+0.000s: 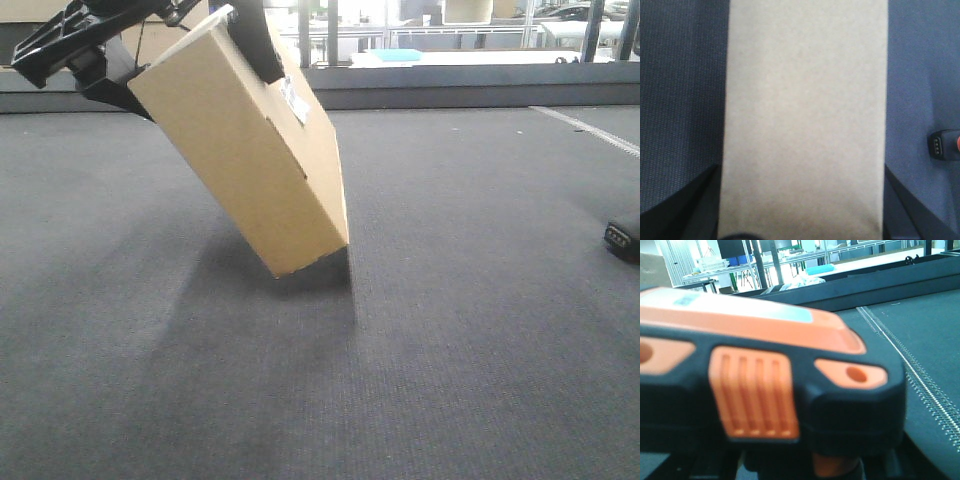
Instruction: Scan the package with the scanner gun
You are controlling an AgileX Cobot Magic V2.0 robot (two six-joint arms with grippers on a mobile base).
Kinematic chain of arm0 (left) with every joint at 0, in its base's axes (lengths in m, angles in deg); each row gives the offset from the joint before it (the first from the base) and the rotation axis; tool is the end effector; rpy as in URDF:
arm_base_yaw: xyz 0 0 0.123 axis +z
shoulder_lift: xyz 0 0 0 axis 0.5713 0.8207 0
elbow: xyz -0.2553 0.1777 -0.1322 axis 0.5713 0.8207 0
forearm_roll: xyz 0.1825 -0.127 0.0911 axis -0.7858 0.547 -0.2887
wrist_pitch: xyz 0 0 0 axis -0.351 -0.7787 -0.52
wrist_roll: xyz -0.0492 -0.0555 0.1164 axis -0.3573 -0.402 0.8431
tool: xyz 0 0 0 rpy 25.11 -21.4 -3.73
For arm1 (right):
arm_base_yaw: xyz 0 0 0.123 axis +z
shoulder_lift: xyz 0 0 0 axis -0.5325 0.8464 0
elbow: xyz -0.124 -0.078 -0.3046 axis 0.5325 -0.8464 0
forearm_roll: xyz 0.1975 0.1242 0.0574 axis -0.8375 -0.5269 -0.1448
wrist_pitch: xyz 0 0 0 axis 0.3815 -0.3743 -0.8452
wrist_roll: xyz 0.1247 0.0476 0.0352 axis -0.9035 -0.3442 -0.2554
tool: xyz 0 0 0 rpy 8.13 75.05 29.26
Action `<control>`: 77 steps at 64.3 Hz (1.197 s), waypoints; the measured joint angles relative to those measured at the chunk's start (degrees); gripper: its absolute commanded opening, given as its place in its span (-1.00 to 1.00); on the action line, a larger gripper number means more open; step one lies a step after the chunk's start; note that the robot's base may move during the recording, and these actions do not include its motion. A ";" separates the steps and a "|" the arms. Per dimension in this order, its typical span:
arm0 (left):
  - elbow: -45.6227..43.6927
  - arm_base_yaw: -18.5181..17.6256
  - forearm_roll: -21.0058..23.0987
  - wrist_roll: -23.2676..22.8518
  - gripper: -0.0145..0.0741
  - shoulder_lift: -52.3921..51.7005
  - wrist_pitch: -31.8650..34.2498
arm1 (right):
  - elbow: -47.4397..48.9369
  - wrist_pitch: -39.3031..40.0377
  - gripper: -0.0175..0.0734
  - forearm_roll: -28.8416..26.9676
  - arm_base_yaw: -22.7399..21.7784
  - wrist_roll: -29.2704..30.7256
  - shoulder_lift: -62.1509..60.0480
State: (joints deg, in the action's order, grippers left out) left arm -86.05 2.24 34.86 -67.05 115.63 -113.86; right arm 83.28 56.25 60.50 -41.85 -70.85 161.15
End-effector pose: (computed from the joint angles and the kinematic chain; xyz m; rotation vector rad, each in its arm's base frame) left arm 0.2913 -0.1894 0.3288 -0.1666 2.4809 -0.6017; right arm 0.2800 -0.0436 0.2413 0.2659 1.5567 0.0471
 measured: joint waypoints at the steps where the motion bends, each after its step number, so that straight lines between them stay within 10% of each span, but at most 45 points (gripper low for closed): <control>1: 0.00 0.00 0.00 0.00 -0.92 0.00 0.00 | -0.21 0.24 0.04 0.00 0.00 0.00 0.00; 13: 0.00 0.00 0.00 0.00 -0.92 0.00 0.00 | -2.24 1.02 0.42 0.26 -0.09 0.00 -0.97; 77: 0.00 0.00 -0.26 0.00 -0.92 0.00 0.00 | -2.47 -0.14 0.41 1.78 -0.09 0.00 -1.79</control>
State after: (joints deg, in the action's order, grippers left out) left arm -86.05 2.24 34.60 -67.05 115.63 -113.86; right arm 80.82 56.10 62.28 -41.95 -70.85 159.36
